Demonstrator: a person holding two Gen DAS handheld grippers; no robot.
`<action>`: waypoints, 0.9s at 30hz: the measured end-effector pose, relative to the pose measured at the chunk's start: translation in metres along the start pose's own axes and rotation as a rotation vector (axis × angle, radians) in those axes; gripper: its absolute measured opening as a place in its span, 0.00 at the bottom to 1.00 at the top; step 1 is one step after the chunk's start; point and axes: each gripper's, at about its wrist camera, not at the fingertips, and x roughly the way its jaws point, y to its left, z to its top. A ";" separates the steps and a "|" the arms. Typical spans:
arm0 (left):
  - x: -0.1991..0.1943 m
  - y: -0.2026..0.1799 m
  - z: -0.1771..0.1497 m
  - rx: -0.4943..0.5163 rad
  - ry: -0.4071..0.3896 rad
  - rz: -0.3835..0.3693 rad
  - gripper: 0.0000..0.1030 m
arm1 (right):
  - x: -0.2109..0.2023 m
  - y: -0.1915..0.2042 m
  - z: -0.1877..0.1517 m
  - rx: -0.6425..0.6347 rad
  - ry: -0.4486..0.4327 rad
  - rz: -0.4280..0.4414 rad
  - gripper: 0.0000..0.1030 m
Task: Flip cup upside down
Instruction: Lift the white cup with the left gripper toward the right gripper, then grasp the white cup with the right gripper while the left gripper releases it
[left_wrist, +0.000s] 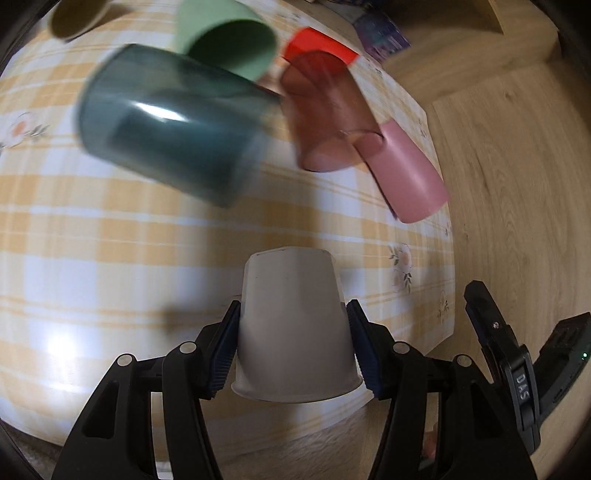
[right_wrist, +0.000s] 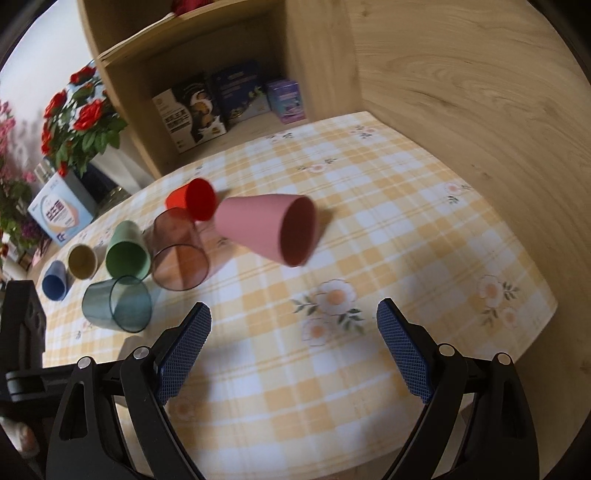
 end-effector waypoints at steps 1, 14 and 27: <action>0.005 -0.005 -0.001 0.010 0.003 -0.001 0.53 | -0.001 -0.005 0.001 0.008 -0.003 -0.004 0.86; 0.016 -0.011 0.002 0.059 0.011 0.017 0.68 | -0.006 -0.016 -0.004 0.043 0.019 -0.015 0.86; -0.083 0.023 0.004 0.169 -0.233 0.146 0.90 | -0.010 0.017 0.008 -0.084 0.133 0.054 0.86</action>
